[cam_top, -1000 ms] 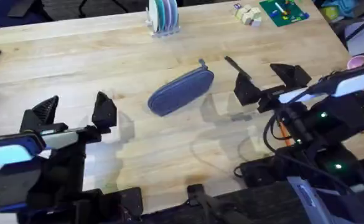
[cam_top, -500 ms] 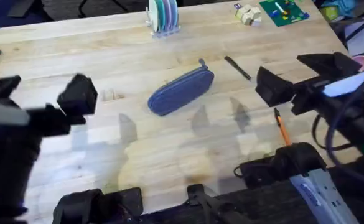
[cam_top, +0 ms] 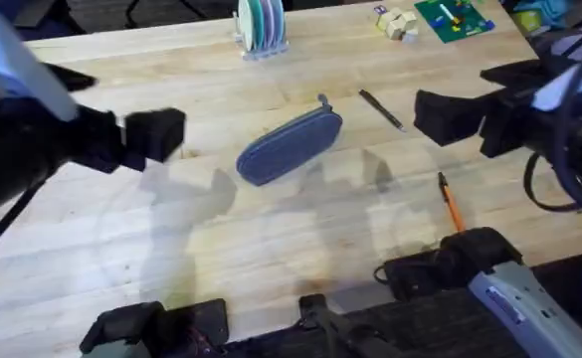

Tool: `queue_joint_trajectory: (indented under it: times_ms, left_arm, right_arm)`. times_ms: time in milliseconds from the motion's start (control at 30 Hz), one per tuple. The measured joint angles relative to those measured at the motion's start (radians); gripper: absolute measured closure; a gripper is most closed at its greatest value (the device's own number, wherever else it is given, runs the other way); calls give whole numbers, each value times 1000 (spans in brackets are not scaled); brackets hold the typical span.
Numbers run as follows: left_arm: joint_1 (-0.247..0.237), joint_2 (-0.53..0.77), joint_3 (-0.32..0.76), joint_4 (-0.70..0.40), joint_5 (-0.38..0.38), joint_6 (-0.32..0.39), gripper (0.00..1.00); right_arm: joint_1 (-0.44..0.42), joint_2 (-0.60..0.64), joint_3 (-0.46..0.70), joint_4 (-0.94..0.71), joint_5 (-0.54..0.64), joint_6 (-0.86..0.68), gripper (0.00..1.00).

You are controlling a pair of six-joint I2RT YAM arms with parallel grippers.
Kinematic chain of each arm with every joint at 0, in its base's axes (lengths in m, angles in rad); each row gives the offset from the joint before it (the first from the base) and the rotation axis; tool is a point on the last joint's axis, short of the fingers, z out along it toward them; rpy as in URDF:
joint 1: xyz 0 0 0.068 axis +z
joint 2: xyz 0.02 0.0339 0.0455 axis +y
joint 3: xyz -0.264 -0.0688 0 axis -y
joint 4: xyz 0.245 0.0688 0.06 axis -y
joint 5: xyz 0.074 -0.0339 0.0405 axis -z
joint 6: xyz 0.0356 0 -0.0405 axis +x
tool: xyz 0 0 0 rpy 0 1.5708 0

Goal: Unzip the bag, pick up the pens from the table one at a time and place them inside, then zip the bag closed.

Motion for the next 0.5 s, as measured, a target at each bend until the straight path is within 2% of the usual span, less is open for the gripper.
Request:
queue_joint_trajectory:
  times_ms: [167,333,500]
  left_arm:
    - [0,96,4,-84,183,194,8]
    - [0,156,4,-183,367,438,8]
    - [-4,192,4,-220,475,612,8]
  right_arm:
    - [0,31,0,-2,0,0,3]
    - [0,31,0,-2,0,-1,3]
    - [0,31,0,-2,0,-6,3]
